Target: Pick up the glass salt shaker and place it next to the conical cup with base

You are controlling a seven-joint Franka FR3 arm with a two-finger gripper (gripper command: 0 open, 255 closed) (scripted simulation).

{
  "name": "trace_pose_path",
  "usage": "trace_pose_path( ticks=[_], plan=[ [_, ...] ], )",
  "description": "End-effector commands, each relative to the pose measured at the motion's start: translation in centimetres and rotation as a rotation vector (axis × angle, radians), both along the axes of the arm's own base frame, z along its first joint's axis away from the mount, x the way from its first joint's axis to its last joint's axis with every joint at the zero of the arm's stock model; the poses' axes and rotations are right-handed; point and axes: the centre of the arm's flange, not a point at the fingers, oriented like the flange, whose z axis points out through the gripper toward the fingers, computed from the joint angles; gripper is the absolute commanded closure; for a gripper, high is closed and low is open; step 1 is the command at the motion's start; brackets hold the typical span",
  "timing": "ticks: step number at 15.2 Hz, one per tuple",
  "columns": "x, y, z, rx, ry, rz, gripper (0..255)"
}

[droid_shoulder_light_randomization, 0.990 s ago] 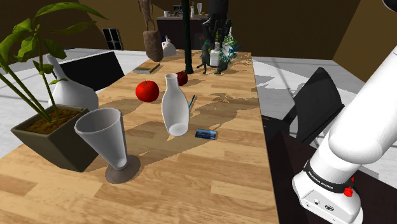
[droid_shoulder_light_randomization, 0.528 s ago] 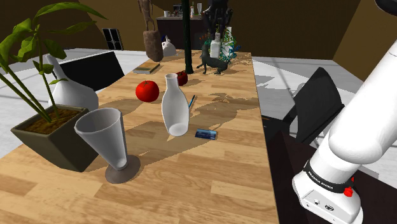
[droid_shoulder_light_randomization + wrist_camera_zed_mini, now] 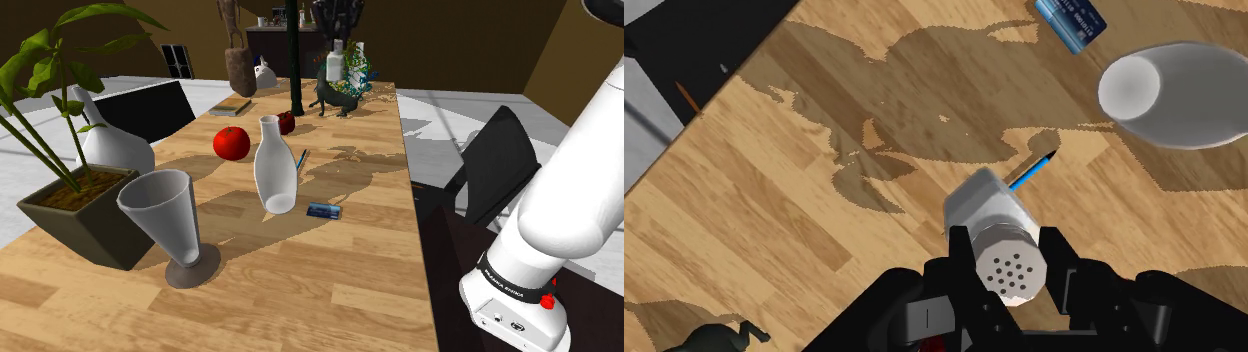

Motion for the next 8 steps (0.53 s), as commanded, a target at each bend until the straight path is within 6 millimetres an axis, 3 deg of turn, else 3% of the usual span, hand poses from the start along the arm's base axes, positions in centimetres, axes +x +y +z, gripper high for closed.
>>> trace_pose_path(
  ticks=[1, 8],
  plan=[
    [-0.7, 2.7, -0.2, 0.0, 0.0, -0.001, 255],
    [-3.1, 11.6, -0.2, 0.0, 0.0, -0.001, 255]
  ],
)
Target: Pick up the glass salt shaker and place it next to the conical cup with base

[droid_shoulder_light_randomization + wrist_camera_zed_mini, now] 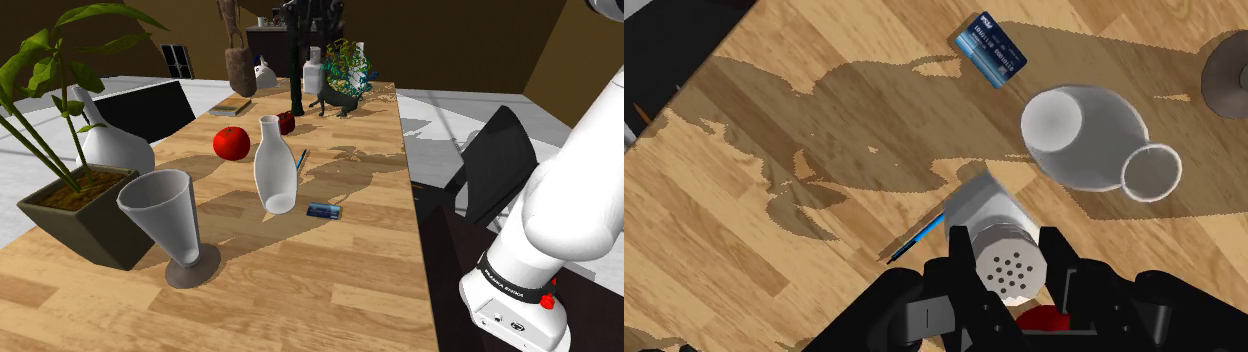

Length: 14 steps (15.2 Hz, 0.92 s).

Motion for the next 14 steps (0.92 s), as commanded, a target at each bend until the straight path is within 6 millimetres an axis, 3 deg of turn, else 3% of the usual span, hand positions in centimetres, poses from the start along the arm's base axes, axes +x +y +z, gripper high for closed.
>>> trace_pose_path(
  ticks=[1, 14],
  plan=[
    [-0.5, 2.5, 0.0, 0.0, 0.0, -0.002, 255],
    [-5.1, 19.1, 0.1, 0.0, 0.0, -0.002, 255]
  ],
)
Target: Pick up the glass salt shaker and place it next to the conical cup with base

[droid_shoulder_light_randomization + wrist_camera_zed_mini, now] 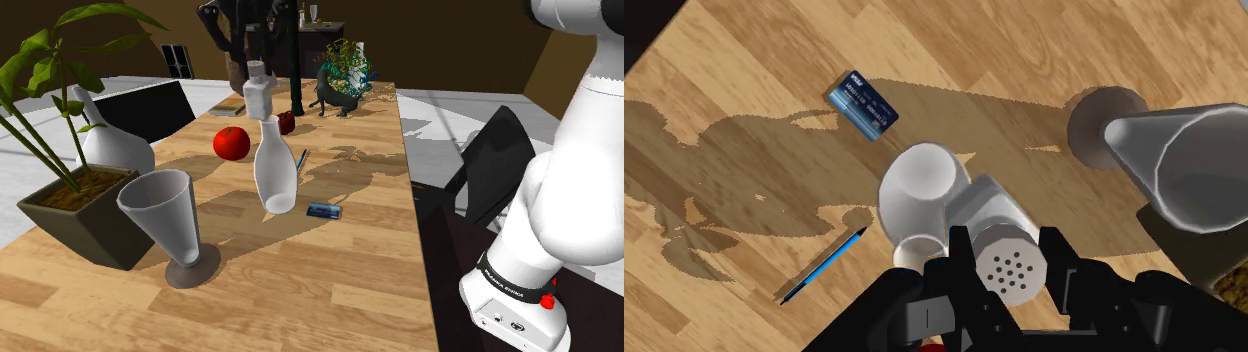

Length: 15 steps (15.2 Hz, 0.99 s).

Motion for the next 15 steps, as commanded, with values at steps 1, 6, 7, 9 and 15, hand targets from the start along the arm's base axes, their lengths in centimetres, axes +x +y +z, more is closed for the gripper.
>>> trace_pose_path(
  ticks=[1, 6, 7, 9, 15],
  plan=[
    [-0.6, 2.8, -0.2, 0.0, 0.0, -0.002, 255],
    [-1.2, 4.9, -2.3, 0.0, 0.0, -0.002, 255],
    [-1.2, 4.9, -2.8, 0.0, 0.0, -0.002, 255],
    [-1.2, 4.9, -3.9, 0.0, 0.0, -0.002, 255],
    [-1.2, 4.9, -7.1, 0.0, 0.0, -0.002, 255]
  ],
)
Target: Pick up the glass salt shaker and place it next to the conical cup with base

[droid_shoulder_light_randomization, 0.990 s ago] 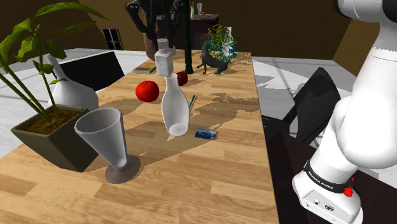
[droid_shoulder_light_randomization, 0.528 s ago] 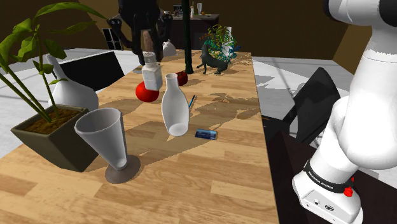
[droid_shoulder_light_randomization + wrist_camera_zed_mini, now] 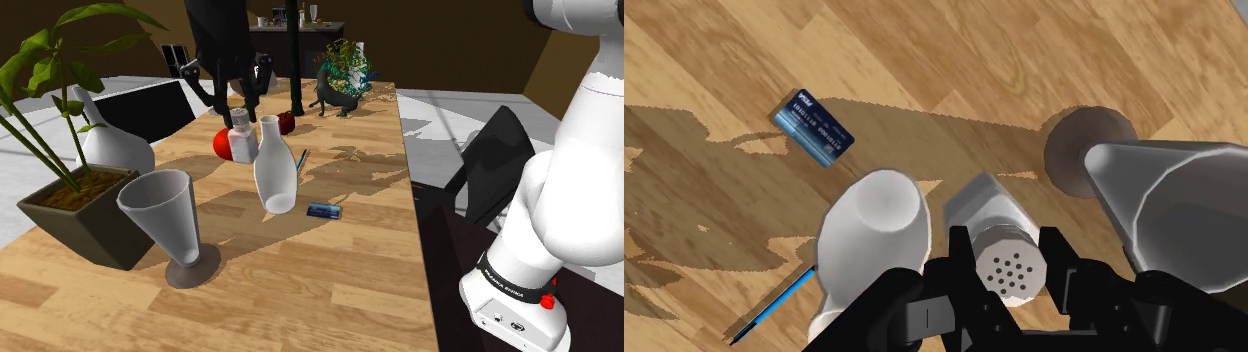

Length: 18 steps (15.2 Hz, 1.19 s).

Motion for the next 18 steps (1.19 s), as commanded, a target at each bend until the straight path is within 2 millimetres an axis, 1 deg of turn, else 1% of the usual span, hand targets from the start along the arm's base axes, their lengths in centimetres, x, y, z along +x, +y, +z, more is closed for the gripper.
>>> trace_pose_path(
  ticks=[1, 18],
  plan=[
    [0.0, -0.1, -1.0, 0.0, 0.0, 0.0, 255],
    [0.0, -0.1, -9.9, 0.0, 0.0, 0.0, 255]
  ],
)
